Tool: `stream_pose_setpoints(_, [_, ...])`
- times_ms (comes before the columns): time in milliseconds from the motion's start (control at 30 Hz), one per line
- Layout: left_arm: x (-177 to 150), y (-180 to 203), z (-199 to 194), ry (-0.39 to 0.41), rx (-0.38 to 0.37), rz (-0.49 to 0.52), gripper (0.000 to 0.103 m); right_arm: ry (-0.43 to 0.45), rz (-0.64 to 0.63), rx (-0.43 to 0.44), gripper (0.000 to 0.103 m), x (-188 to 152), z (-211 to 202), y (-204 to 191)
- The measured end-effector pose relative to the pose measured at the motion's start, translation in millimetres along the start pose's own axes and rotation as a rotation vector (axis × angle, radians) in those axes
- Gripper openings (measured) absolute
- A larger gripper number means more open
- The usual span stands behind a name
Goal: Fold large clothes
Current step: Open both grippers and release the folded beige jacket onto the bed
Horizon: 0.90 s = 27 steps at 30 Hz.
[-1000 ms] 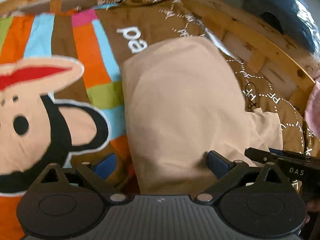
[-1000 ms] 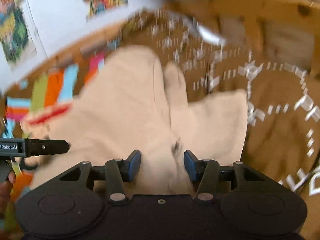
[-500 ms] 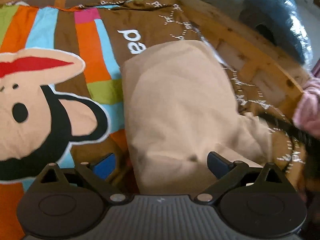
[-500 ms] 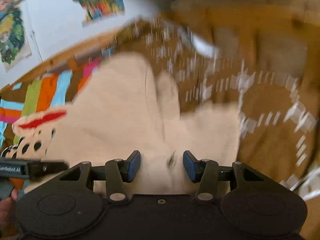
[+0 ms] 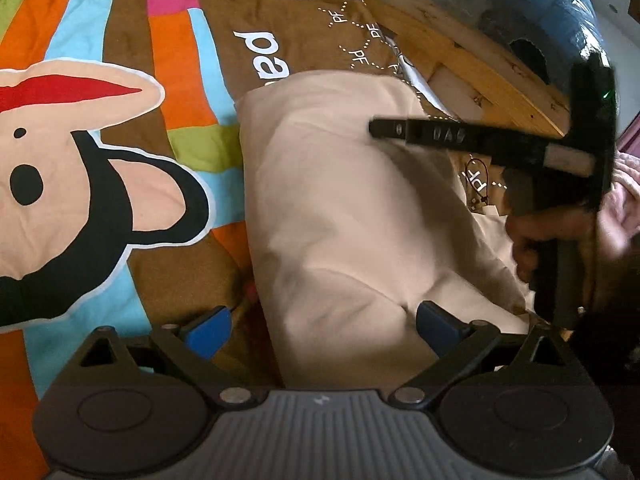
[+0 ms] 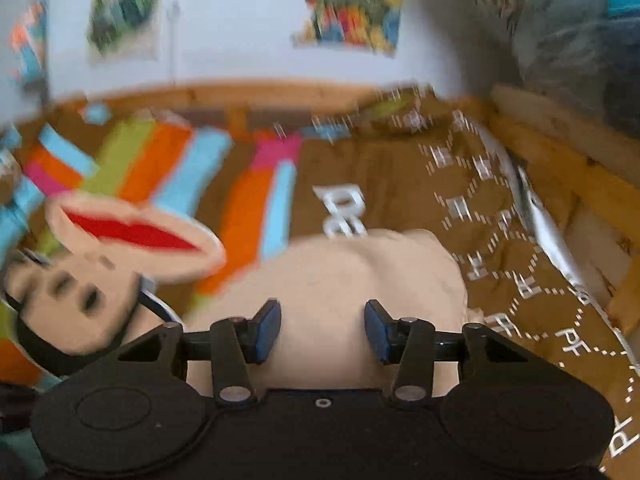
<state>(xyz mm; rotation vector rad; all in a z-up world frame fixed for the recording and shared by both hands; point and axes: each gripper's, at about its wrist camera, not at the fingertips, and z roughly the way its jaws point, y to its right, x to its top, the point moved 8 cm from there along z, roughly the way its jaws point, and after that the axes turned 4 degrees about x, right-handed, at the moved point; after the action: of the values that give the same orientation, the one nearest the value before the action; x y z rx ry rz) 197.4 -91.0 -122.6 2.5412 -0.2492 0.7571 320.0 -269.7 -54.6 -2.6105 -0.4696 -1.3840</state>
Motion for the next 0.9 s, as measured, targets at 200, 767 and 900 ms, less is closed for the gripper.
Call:
stream_pose_setpoints(200, [0,0,6,-0.011,-0.012,0.001,0.101,-0.068,0.142,-0.036,0.049,-42,21,39])
stream_pose_setpoints(767, [-1,10,-4,0.007,0.004,-0.032,0.102,0.074,0.189,-0.125,0.076,-73,-92,28])
stream_pose_setpoints(900, [-6,11,-1,0.004,0.025,-0.011,0.103,-0.043,0.16,-0.218,0.08,-114,-111,24])
